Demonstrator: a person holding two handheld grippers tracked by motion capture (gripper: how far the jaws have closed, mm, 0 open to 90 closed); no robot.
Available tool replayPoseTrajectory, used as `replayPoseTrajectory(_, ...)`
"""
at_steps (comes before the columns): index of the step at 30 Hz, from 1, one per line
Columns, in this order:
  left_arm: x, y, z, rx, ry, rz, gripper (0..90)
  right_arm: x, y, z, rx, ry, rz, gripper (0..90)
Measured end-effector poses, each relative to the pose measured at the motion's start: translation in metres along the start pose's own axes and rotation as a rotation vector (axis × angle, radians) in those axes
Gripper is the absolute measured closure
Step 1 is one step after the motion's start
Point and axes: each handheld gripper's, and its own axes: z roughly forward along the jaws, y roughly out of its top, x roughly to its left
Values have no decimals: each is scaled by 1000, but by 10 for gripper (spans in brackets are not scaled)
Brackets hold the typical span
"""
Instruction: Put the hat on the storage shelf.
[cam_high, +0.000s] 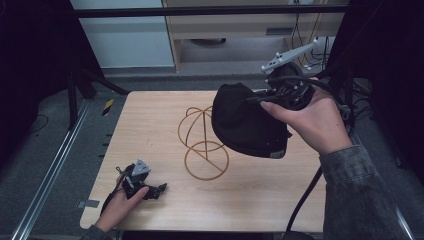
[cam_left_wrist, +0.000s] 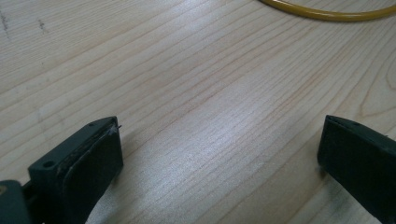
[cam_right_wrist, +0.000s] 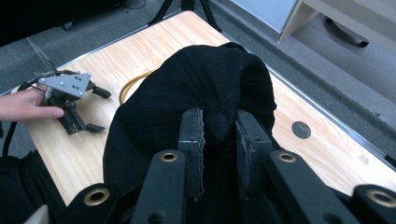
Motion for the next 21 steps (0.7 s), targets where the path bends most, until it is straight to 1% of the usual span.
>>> replayPoseTrajectory(4, 0, 0, 0, 0, 0, 0, 0, 0, 4, -1, -7, 2, -2, 751)
replayPoseTrajectory(7, 0, 0, 0, 0, 0, 0, 0, 2, 7, -1, -36, 0, -8, 752)
replayPoseTrajectory(8, 0, 0, 0, 0, 0, 0, 0, 2, 7, -1, -36, 0, -8, 752)
replayPoseTrajectory(10, 0, 0, 0, 0, 0, 0, 0, 5, 8, 0, -50, -7, -21, 753)
replayPoseTrajectory(13, 0, 0, 0, 0, -1, -1, 0, 7, 10, 1, -87, -1, -22, 755)
replayPoseTrajectory(15, 0, 0, 0, 1, -1, 0, 0, 9, 12, 2, -101, -2, -22, 755)
replayPoseTrajectory(21, 0, 0, 0, 1, 1, 1, 0, 12, 19, 8, -123, 11, -28, 755)
